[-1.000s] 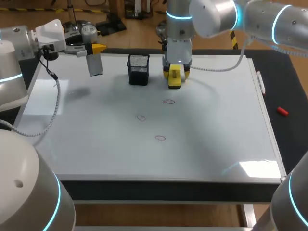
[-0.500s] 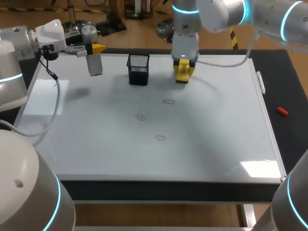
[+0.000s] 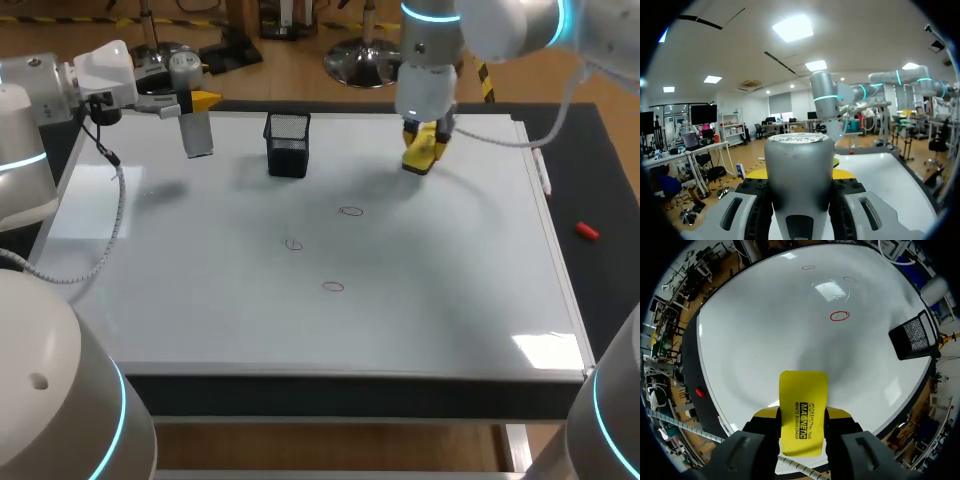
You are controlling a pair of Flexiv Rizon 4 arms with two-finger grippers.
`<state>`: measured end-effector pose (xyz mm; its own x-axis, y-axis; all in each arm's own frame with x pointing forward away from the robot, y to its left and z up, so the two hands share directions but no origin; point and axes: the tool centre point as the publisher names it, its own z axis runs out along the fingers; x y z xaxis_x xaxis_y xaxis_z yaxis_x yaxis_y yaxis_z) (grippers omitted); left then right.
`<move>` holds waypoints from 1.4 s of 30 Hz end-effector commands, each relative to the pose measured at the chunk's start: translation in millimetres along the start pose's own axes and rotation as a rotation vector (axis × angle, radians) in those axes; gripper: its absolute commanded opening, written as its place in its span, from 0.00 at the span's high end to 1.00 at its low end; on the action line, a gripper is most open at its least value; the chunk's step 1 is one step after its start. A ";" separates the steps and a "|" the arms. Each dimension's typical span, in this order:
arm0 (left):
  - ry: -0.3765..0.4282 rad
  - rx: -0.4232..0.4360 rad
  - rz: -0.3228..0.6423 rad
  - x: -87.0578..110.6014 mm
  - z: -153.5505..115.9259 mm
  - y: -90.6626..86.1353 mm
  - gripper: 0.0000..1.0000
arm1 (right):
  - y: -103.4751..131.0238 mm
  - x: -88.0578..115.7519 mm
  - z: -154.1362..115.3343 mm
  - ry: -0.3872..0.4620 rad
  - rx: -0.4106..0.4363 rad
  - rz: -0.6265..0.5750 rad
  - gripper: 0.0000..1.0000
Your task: Pick up the inspection probe, press it on each red-marked spot on the whiteboard one by one, put down the probe, pick up the eraser, and wipe off all the red marks.
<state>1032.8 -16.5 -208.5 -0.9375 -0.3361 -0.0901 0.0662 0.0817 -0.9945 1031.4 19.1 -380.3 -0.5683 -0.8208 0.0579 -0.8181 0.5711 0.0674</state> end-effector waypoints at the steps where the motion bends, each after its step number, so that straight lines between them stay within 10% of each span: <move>1: -0.002 0.002 0.002 0.1 0.2 -0.3 1.00 | 4.6 41.2 -2.9 -0.042 0.010 0.031 1.00; 18: -0.002 0.002 0.002 0.1 0.2 -0.3 1.00 | 23.1 117.8 12.4 -0.023 -0.015 0.218 1.00; 42: -0.002 0.002 0.002 0.1 0.2 -0.3 1.00 | 27.6 122.9 16.8 0.005 -0.040 0.266 1.00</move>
<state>1032.8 -16.5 -208.5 -0.9375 -0.3362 -0.0901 0.0663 0.0817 -0.9945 936.5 -66.0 -388.7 -0.7634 -0.6410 0.0795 -0.6349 0.7674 0.0900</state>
